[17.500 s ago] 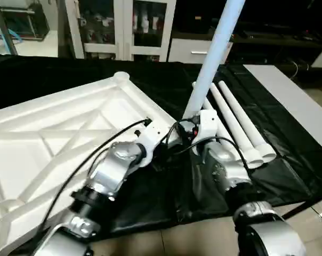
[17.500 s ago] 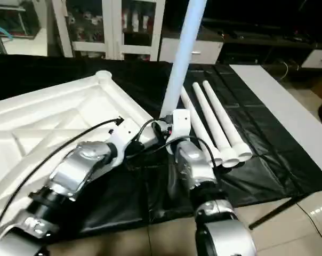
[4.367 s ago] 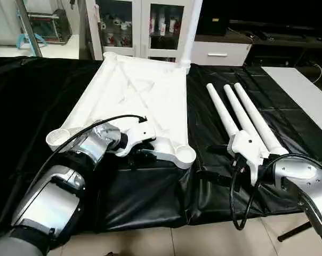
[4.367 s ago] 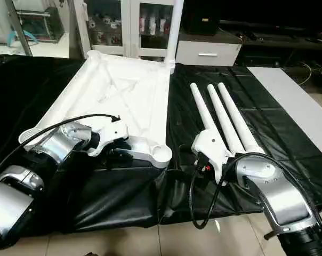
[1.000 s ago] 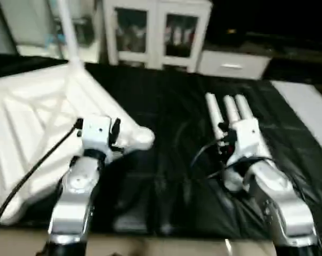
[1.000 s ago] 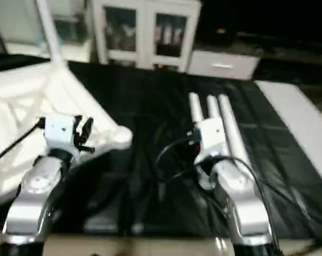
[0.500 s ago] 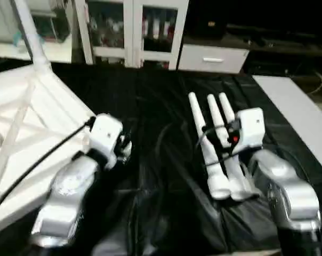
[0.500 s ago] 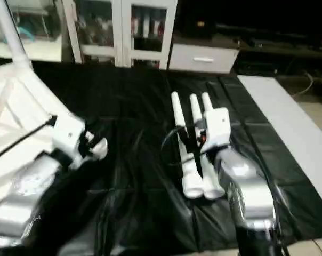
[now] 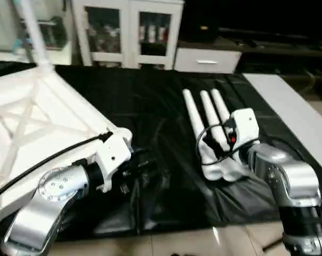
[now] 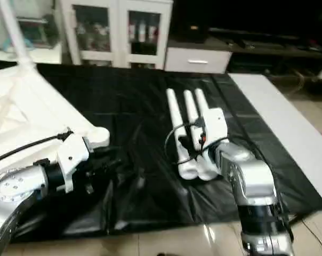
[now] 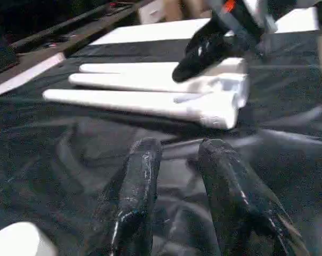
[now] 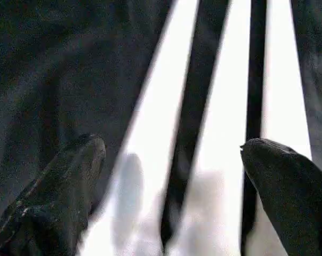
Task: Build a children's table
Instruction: Pick table leg
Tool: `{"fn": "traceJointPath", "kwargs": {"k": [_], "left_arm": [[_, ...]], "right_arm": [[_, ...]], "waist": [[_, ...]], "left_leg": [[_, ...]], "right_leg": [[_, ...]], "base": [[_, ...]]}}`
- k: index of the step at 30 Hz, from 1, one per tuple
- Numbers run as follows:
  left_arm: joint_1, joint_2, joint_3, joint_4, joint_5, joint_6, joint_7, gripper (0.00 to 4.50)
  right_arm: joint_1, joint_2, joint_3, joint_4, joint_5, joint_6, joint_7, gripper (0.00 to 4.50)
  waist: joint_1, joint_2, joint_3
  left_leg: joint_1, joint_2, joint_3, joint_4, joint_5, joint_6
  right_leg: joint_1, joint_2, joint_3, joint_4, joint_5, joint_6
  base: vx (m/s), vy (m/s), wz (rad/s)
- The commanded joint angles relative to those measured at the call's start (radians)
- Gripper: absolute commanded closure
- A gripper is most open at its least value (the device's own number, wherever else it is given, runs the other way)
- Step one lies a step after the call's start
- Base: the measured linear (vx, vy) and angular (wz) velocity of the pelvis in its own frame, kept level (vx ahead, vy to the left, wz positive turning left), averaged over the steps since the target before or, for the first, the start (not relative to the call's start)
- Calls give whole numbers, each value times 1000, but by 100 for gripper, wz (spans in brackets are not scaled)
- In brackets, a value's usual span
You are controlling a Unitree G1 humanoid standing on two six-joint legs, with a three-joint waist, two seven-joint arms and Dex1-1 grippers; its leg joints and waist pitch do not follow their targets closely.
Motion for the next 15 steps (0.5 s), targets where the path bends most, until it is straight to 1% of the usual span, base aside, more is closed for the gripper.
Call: {"fn": "traceJointPath", "kwargs": {"k": [1, 2, 3, 4, 5, 6, 7, 8, 9, 10, 11, 12, 13, 14, 15], "left_arm": [[-17, 4, -12, -31, -19, 18, -9, 294], [-24, 10, -16, -36, -19, 27, -8, 294], [-30, 5, -14, -31, -12, 33, 7, 294], [-30, 5, -14, -31, -12, 33, 7, 294], [-43, -12, -8, -16, 7, 48, 47, 294], [-50, -23, -4, -5, 20, 58, 73, 294], [-50, -23, -4, -5, 20, 58, 73, 294], [-58, -51, 5, 9, 44, 60, 123, 294], [-59, -61, 10, 11, 48, 63, 141, 294], [-61, -74, 17, 12, 48, 71, 159, 294], [-63, -87, 23, 15, 44, 72, 173, 294], [-64, -91, 25, 16, 41, 70, 177, 294], [-81, -116, 27, 40, 72, 73, 239, 294], [-86, -122, 27, 47, 84, 74, 260, 294], [-92, -128, 32, 55, 85, 73, 271, 294]], "right_arm": [[-34, -8, 16, 51, -8, -10, 11, 4], [-57, -3, 23, 94, -14, -42, 17, 4], [-67, 5, 23, 108, -5, -61, 33, 4], [-67, 5, 23, 108, -5, -61, 33, 4], [-80, 13, 31, 126, -4, -100, 58, 4], [-85, 18, 39, 126, -5, -129, 73, 4], [-85, 18, 39, 126, -5, -129, 73, 4], [-91, 31, 36, 114, 0, -171, 78, 4], [-94, 36, 30, 112, 6, -176, 79, 4], [-95, 40, 24, 109, 13, -173, 81, 4], [-94, 39, 26, 105, 14, -173, 84, 4], [-93, 38, 28, 104, 13, -174, 85, 4], [-89, 36, 46, 121, -8, -195, 74, 4], [-90, 38, 50, 135, -15, -207, 73, 4], [-93, 40, 54, 148, -24, -217, 68, 4]], "waist": [[63, 15, -34], [52, -78, -47], [59, -46, -33], [55, -71, -56], [85, -58, -76], [98, -35, -84], [92, -25, -89], [89, -14, -83], [85, -19, -80], [85, -16, -80], [86, -16, -81], [88, -18, -75], [88, -15, -75], [86, -15, -74], [86, -15, -75]], "left_leg": [[-97, 86, 16, -224, -749, 35], [37, -21, 56, -13, -401, 12], [81, -43, 43, 107, -240, -8], [19, -34, 31, 95, -92, 2], [-59, -11, 14, 12, -12, 1], [-23, 4, 29, -46, -18, -22], [-15, 7, 32, -54, -25, -29], [-19, 13, 37, -70, -91, -41], [-22, 16, 39, -74, -143, -43], [-19, 14, 41, -74, -200, -51], [-22, 15, 43, -76, -214, -51], [-24, 13, 43, -78, -235, -51], [-23, 14, 42, -79, -248, -52], [-23, 11, 42, -79, -263, -51], [-21, 12, 41, -79, -269, -50]], "right_leg": [[111, -18, 43, 146, -230, -23], [-48, -59, 124, -64, -885, 86], [-115, -146, 125, -162, -1206, 75], [-72, -142, 162, -142, -1246, 89], [25, -132, 163, -65, -978, 64], [-8, -62, 128, -27, -600, 2], [-8, -44, 121, -7, -428, -37], [-5, -28, 114, -1, -267, -97], [-4, -28, 115, -6, -273, -112], [-1, -31, 115, -12, -298, -129], [1, -32, 114, -17, -313, -128], [-1, -35, 114, -26, -355, -112], [-2, -35, 113, -28, -376, -105], [-2, -36, 112, -36, -408, -87], [-2, -38, 111, -39, -423, -80]], "base": [[-87, -82, 19], [-9, -150, 13], [-9, -150, 13], [37, -92, -17], [0, 0, 0], [0, 0, 0], [-43, -61, 14], [0, 0, 0], [0, 0, 0], [0, 0, 0], [0, 0, 0], [0, 0, 0], [0, 0, 0], [0, 0, 0], [0, 0, 0]]}}
